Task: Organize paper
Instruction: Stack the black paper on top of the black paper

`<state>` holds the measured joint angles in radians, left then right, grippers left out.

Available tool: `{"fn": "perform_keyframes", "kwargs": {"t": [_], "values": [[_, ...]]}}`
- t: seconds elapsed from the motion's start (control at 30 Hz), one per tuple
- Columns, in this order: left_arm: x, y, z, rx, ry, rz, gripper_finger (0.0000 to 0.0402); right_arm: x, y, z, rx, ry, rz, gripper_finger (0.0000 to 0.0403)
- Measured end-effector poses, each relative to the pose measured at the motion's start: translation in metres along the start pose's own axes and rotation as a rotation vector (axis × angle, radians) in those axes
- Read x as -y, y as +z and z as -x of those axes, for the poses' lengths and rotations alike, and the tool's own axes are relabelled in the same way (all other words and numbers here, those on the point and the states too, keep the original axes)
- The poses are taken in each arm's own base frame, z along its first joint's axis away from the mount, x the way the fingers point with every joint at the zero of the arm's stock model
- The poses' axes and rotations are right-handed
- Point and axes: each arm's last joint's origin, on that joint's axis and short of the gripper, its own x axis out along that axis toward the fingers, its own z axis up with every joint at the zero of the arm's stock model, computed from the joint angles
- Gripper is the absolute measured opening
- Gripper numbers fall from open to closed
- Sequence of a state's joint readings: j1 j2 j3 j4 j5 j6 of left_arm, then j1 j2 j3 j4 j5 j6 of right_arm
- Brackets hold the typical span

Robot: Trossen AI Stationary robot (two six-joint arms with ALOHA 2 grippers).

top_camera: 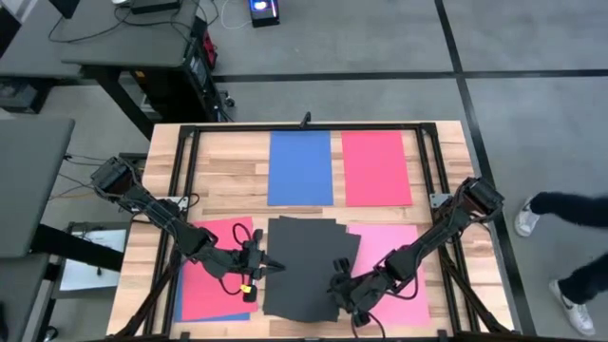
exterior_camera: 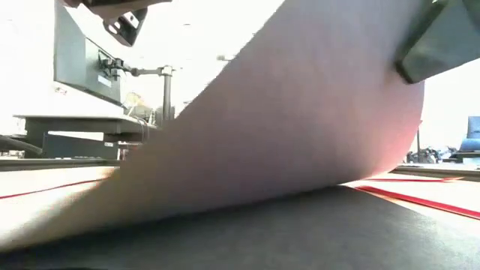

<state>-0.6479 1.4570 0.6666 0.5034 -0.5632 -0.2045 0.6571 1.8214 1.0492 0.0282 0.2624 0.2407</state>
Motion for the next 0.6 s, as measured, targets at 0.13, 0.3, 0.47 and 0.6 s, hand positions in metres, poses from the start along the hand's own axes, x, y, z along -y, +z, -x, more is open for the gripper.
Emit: {"fn": "perform_keyframes", "kwargs": {"t": [0.13, 0.3, 0.47, 0.6], "values": [[0.0, -0.002, 0.0, -0.017, 0.004, 0.007, 0.0, -0.006, -0.001, 0.001, -0.003, 0.021, -0.012, 0.0211], [-0.006, -0.009, -0.002, -0.088, 0.038, 0.061, 0.0, -0.013, -0.003, 0.003, -0.009, 0.057, -0.029, 0.0241], [-0.013, -0.016, -0.003, -0.156, 0.083, 0.097, 0.0, -0.02, -0.006, 0.006, -0.02, 0.071, -0.059, 0.0244], [-0.016, -0.017, -0.004, -0.164, 0.097, 0.114, 0.0, -0.021, -0.012, 0.007, -0.075, 0.059, -0.083, 0.0244]]}}
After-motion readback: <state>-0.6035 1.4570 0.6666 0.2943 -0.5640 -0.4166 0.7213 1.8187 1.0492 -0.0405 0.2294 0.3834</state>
